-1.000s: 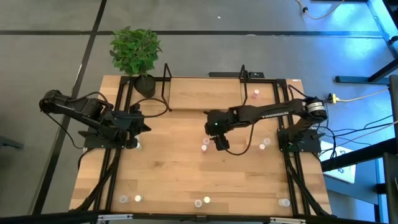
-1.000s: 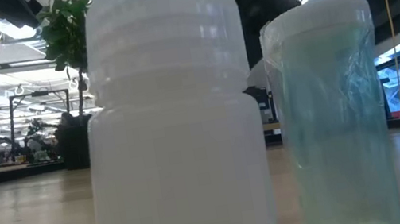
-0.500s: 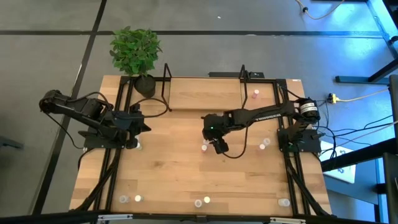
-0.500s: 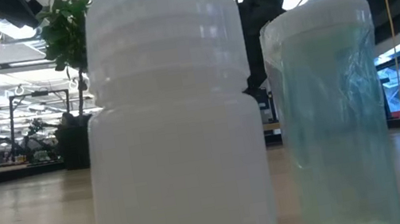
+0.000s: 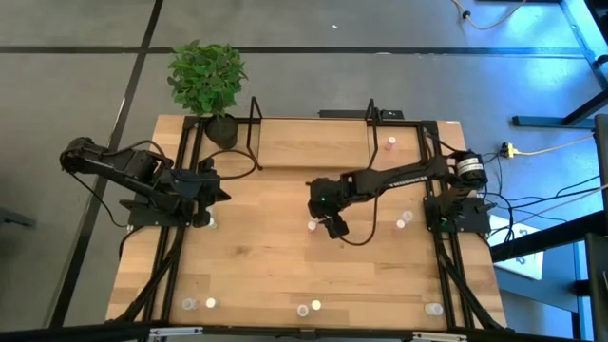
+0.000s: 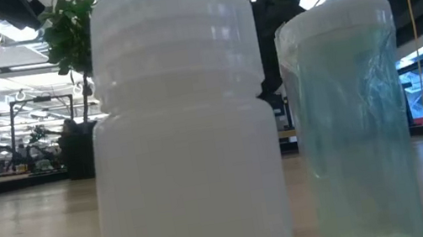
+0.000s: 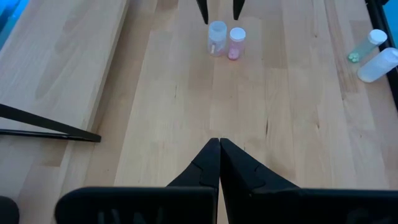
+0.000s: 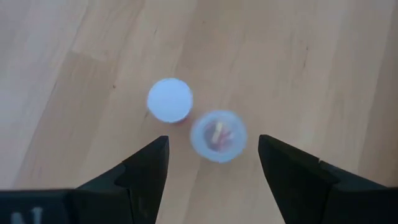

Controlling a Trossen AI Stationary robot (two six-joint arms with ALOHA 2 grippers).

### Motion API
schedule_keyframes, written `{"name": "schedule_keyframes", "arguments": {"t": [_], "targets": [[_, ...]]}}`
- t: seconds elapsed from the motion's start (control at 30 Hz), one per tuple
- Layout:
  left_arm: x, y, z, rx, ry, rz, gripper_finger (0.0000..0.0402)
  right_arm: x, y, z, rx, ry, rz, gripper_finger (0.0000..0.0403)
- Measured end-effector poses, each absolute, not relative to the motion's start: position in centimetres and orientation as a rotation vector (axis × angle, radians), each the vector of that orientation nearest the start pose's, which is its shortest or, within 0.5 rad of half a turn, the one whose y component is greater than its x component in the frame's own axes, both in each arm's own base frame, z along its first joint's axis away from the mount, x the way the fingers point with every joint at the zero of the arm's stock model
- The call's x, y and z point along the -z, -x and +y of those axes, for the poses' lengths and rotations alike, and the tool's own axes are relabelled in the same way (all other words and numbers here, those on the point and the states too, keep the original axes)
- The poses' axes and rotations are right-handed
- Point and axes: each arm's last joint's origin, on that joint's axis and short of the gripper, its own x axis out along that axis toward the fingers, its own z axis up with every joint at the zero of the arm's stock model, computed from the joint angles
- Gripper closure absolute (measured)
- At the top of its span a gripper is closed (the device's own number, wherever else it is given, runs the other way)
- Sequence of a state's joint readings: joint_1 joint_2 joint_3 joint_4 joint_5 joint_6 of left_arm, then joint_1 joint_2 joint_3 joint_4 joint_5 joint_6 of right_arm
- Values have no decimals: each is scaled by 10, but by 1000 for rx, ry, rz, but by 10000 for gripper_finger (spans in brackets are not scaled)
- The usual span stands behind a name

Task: Pick and place medicine bottles onto shelf by color
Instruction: Put the top right transparent medicine bottle on the shelf

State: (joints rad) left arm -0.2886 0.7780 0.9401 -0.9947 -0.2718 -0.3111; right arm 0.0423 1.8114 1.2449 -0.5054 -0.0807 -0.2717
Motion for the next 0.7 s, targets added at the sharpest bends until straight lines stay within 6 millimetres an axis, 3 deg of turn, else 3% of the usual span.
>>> {"name": "schedule_keyframes", "arguments": {"t": [0.7], "targets": [[-317, -125, -29, -109, 65, 791, 401, -184, -372, 17, -213, 270, 1072, 152]]}}
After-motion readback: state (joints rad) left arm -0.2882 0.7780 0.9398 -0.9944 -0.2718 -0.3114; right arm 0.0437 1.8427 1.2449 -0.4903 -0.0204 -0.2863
